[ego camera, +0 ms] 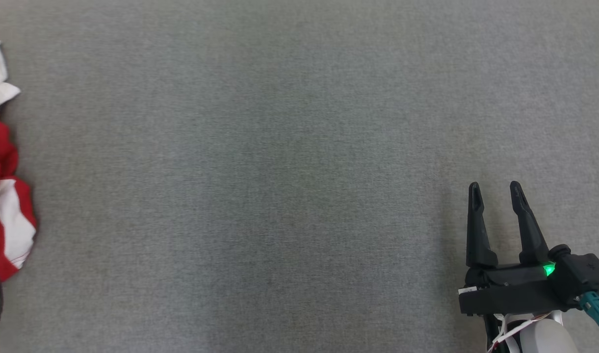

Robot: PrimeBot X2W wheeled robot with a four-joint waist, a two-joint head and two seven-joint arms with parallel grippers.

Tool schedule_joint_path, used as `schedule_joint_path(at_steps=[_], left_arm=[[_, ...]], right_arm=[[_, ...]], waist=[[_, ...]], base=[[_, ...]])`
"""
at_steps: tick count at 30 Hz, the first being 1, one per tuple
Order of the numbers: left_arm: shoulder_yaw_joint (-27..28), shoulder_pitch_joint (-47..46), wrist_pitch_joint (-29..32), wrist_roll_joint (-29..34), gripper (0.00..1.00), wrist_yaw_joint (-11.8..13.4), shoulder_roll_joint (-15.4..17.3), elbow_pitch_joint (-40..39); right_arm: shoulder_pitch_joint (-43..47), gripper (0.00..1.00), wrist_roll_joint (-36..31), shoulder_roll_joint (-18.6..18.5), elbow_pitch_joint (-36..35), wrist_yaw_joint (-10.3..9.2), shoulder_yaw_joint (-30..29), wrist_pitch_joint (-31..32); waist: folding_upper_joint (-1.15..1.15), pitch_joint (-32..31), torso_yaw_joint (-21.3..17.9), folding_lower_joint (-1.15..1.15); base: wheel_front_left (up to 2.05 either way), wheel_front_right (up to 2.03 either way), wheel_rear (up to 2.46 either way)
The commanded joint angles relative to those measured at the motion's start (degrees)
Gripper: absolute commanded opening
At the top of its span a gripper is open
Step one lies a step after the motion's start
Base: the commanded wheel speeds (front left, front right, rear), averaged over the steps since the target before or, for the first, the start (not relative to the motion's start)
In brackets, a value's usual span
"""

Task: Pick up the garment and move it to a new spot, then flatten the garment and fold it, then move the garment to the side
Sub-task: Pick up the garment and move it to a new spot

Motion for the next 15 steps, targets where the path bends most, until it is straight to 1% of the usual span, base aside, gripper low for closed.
schedule_joint_path(at_steps=[1,3,8,11,14,15], left_arm=[[-0.55,-0.2,0.72,0.11,1.0,0.14,0.5,1.47],[-0.26,-1.47,2.6,-1.24,1.0,0.15,0.98,5.76],[-1.6,-3.23,6.44,-3.58,1.0,0.14,1.83,14.65],[-2.12,-4.69,8.69,-4.55,1.0,0.13,2.32,19.06],[-3.3,-5.72,9.03,-5.28,1.0,0.14,2.87,21.69],[-3.76,-6.04,8.5,-5.4,0.69,0.14,2.99,22.3]], right_arm=[[-0.68,1.0,0.26,-0.06,-0.04,0.19,-0.02,-0.05],[-0.68,1.0,0.29,-0.05,0.06,0.19,0.0,-0.05],[-0.74,1.0,0.08,-0.05,0.03,0.19,0.02,-0.05],[-0.82,1.0,-0.27,-0.05,0.06,0.19,-0.02,-0.05],[-0.69,1.0,-0.46,-0.06,0.1,0.19,-0.11,-0.05],[-0.58,1.0,-0.47,-0.06,0.11,0.19,-0.12,-0.05]], waist=[[-0.01,0.97,-1.1,-0.01],[-0.01,0.82,-1.17,-0.01],[-0.01,0.23,-1.0,-0.01],[-0.01,-0.06,-0.81,-0.01],[-0.01,-0.33,-0.71,-0.01],[-0.01,-0.43,-0.68,-0.01]], base=[[0.0,0.0,0.0],[0.0,0.0,0.0],[0.0,0.0,0.0],[0.0,0.0,0.0],[0.0,0.0,0.0],[0.0,0.0,0.0]])
